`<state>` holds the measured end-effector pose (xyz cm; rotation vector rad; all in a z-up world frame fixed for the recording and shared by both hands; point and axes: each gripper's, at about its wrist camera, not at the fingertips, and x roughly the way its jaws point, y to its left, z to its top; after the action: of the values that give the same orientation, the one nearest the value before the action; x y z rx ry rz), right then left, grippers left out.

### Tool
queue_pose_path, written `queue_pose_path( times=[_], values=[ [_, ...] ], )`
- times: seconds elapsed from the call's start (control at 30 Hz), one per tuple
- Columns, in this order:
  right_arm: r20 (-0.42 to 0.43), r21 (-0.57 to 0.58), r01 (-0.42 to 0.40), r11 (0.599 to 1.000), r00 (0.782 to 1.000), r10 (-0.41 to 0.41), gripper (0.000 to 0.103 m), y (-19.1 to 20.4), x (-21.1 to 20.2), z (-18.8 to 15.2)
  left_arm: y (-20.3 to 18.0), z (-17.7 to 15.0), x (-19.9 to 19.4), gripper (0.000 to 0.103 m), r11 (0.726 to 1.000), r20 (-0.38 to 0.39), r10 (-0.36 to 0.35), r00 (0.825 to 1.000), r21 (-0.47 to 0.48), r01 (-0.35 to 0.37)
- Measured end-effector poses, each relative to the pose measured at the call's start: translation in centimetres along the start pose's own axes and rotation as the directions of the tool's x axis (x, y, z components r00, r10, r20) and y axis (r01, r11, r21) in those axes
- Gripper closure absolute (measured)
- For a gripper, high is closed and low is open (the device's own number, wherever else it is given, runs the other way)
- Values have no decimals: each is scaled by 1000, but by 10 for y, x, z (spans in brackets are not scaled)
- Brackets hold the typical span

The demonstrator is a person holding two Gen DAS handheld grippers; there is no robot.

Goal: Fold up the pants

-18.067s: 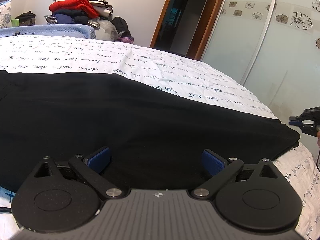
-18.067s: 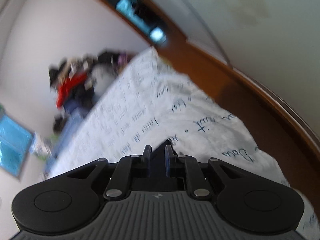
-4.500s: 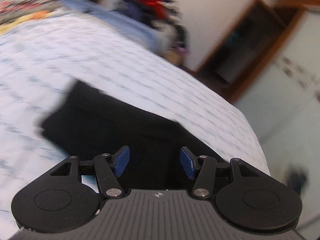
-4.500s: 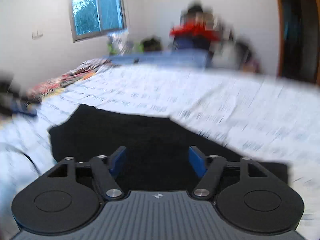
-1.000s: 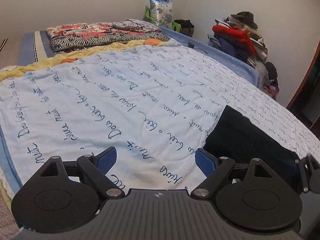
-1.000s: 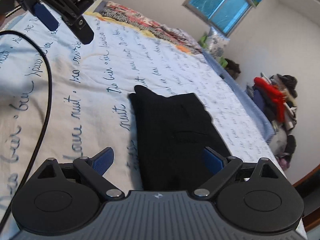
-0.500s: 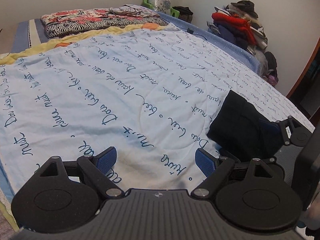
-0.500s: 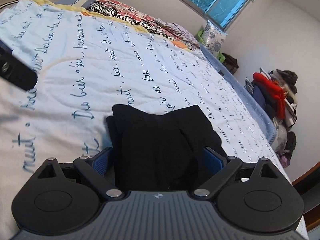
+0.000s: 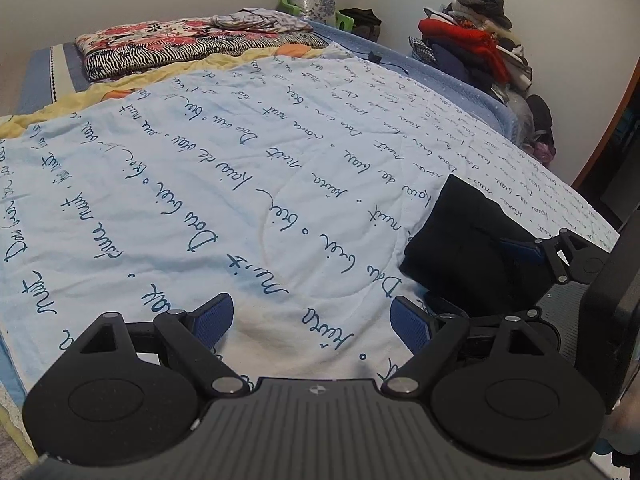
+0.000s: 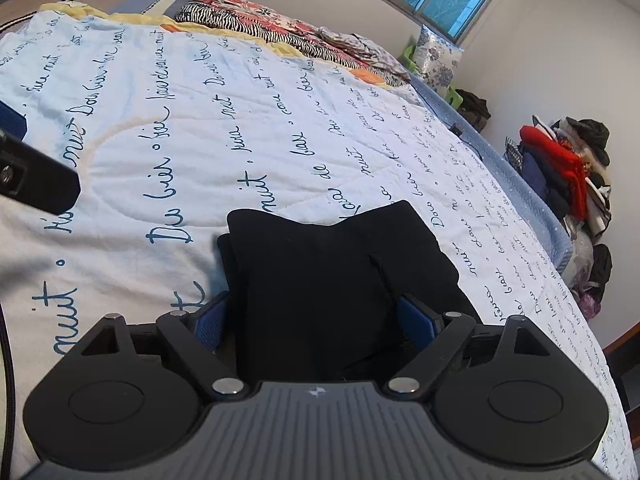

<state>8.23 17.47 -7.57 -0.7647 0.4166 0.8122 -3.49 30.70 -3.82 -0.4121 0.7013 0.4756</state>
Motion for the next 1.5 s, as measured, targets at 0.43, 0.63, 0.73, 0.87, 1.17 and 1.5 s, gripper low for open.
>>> queue_pose_path(
  times=[0.43, 0.63, 0.73, 0.87, 1.17, 1.5],
  values=[
    [-24, 61, 35, 998, 999, -34, 0, -5, 5, 0, 1, 1, -3, 15, 1000, 0, 16, 1000, -2, -16],
    [11, 35, 32, 999, 999, -32, 0, -4, 3, -3, -2, 3, -5, 15, 1000, 6, 12, 1000, 6, -12],
    [54, -17, 89, 996, 995, -88, 1, 7, -3, -4, 0, 4, -6, 15, 1000, 14, 13, 1000, 0, -13],
    [143, -205, 173, 963, 979, -145, 35, 39, -16, -10, 5, 6, -6, 15, 1000, 14, 22, 1000, -15, -22],
    [111, -234, 119, 965, 989, -95, 77, 53, -13, -9, 9, 7, -6, 15, 999, 11, 17, 1000, -29, -16],
    [198, -43, 105, 994, 976, -94, 88, 19, -35, -8, 15, 51, 20, 13, 941, -48, -278, 959, -213, 262]
  ],
)
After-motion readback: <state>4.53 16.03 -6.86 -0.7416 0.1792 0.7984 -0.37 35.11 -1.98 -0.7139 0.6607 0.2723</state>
